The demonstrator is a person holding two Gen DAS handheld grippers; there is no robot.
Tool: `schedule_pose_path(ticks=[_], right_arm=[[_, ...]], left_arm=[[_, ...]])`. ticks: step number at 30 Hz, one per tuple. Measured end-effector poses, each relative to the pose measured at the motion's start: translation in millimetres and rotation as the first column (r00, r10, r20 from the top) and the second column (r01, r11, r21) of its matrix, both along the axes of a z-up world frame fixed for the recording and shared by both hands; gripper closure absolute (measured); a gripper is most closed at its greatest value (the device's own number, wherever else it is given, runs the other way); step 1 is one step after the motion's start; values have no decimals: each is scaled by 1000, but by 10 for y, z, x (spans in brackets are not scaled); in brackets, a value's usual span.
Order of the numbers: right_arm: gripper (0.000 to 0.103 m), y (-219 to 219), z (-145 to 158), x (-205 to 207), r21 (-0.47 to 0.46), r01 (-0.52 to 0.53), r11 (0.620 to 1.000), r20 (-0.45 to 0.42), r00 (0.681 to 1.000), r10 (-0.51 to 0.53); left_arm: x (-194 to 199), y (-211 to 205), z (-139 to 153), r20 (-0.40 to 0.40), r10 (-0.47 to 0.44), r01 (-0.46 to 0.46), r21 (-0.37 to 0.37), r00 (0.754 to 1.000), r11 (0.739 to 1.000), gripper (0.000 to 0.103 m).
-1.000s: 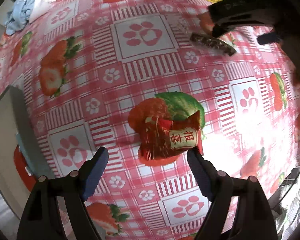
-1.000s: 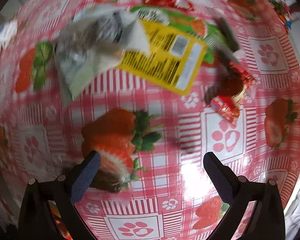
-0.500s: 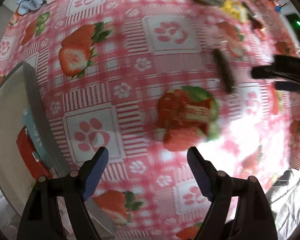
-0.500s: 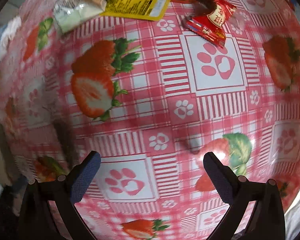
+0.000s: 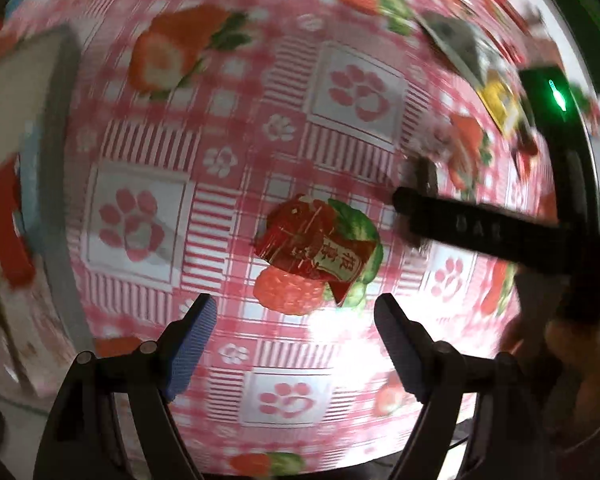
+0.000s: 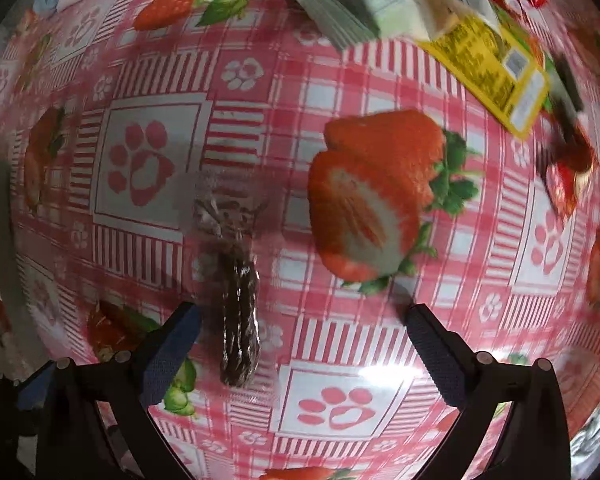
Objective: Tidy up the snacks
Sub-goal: 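Grasp the clear-wrapped jerky stick with the right tool while the left tool grasps the red-gold candy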
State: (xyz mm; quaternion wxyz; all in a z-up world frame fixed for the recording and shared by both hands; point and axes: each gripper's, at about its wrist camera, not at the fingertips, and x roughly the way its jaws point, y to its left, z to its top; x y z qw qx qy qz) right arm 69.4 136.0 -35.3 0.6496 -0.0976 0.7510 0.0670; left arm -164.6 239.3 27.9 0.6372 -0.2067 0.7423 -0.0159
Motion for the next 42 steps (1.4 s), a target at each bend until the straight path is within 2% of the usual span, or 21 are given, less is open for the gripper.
schedule_pose_path(ticks=[4,6,8,9,11,14,15,16,20,24,28,31,32,34,38,40,42], right_arm=[[0,294,-39,-58,-3,-3,1000,-6,1000,3],[0,24,-29,-259,-3,-14,1000,-13,1000,13],[0,16,-91,-351,-10,-70,998,-44,997,69],[0,-129,-131,-430,-9,-83,996,-53,995,83],[4,-112,-18,-591,-11,-98,995,-39,995,97],[32,-10,101,-633,-1,-136,991,-10,991,136],[56,33,145,-646,3,-155,988,0,988,155],[62,58,181,-699,2,-164,986,6,986,164],[66,-17,269,-717,53,-118,992,18,993,117],[66,-355,326,-786,146,-57,988,30,998,53],[66,-528,410,-919,149,-26,988,28,999,22],[66,-735,398,-1000,166,22,986,11,1000,-24],[66,-804,388,-1031,170,34,985,8,999,-36],[66,-894,396,-1095,170,50,984,2,999,-51],[66,-1099,451,-1242,173,74,982,3,997,-76],[66,-1182,510,-1348,176,80,981,2,997,-82],[66,-1271,609,-1461,177,82,981,6,996,-84]], left_arm=[[-16,111,-88,-63,128,-130,-36,990,991,19],[29,170,-158,-90,175,-180,-44,980,983,19],[-1,153,-182,-97,192,-196,-38,977,980,19],[-12,157,-177,-97,192,-195,-32,977,980,19],[23,95,-202,-96,187,-190,-19,978,982,19],[23,118,-218,-104,200,-202,-7,974,979,19],[40,161,-226,-109,208,-210,-3,972,978,19],[73,127,-255,-113,212,-213,1,971,977,19],[126,128,-302,-130,242,-242,13,962,970,19],[222,65,-401,-139,277,-278,17,951,961,19],[361,-35,-574,-165,306,-301,52,938,952,18],[456,-137,-616,-175,277,-263,99,945,960,18],[491,-198,-634,-177,258,-241,111,950,964,20],[519,-279,-616,-182,203,-176,154,962,972,30],[549,-335,-526,-149,116,-89,174,982,981,71],[567,-344,-492,-125,72,-52,159,989,986,75],[576,-327,-414,-87,17,-1,184,996,983,76]])
